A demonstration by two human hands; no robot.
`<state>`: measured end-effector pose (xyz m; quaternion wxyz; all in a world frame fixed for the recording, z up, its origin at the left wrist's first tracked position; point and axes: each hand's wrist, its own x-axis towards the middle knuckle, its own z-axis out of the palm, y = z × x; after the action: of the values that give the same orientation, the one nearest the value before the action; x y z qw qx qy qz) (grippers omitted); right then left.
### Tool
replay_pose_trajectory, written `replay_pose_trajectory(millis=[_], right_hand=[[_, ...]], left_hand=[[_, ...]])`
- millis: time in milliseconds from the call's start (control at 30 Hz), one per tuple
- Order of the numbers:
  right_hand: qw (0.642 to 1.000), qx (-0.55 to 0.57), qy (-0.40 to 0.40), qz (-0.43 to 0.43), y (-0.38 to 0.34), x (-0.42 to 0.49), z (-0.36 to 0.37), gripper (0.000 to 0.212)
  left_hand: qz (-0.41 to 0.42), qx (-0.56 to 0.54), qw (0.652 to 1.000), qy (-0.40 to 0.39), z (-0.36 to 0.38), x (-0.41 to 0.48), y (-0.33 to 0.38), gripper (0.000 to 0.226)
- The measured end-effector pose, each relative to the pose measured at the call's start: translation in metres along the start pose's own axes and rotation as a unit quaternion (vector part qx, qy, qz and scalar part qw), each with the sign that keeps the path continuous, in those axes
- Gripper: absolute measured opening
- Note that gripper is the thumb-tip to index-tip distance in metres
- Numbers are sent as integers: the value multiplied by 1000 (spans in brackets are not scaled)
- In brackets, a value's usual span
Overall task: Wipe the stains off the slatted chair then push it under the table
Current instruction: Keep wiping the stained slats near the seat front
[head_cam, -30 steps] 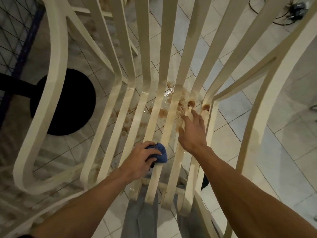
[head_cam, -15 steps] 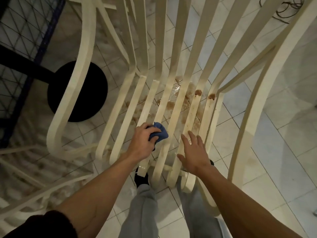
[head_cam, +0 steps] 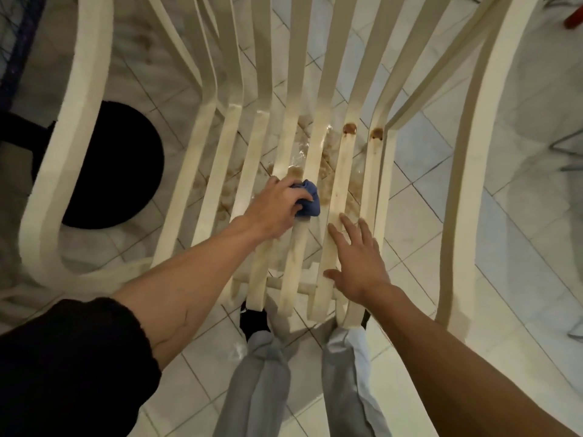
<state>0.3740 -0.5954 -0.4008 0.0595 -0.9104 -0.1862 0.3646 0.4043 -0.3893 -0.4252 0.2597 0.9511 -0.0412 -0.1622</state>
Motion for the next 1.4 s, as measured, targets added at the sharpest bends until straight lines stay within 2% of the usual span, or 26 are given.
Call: replay_pose_trajectory(millis=[67,267,467,633,700,933,1133,1233,1400], right_hand=[[1000,5,1,5,0,-2,0,89],[999,29,14,16,-4,-2,4,88],[999,32,16,17,-4,-2,5,90],[999,30,14,18,-3,-1,7,90],[999,30,17,18,-4,-1,7,89],[999,35,17,18,-4,-1,7,89],[999,33,20,13,-3,-1,9,90],[999,29,22,12,-3,-1,8,89],[999,25,24,14,-3,-1,9,90]], left_hand=[[4,9,1000,-11,2,-5,1,32],[41,47,992,-107,-3,-20,-1,34],[-6,20,1000,-22,2,-19,5,33],[18,34,993,-107,5,-51,10,33],[34,55,991,-117,2,-58,12,34],[-41,-17,998,-46,11,-42,9,34],[28,0,996,-88,21,-105,18,30],[21,0,994,-103,21,-106,14,31],[-49,-35,998,-9,30,-89,20,32]])
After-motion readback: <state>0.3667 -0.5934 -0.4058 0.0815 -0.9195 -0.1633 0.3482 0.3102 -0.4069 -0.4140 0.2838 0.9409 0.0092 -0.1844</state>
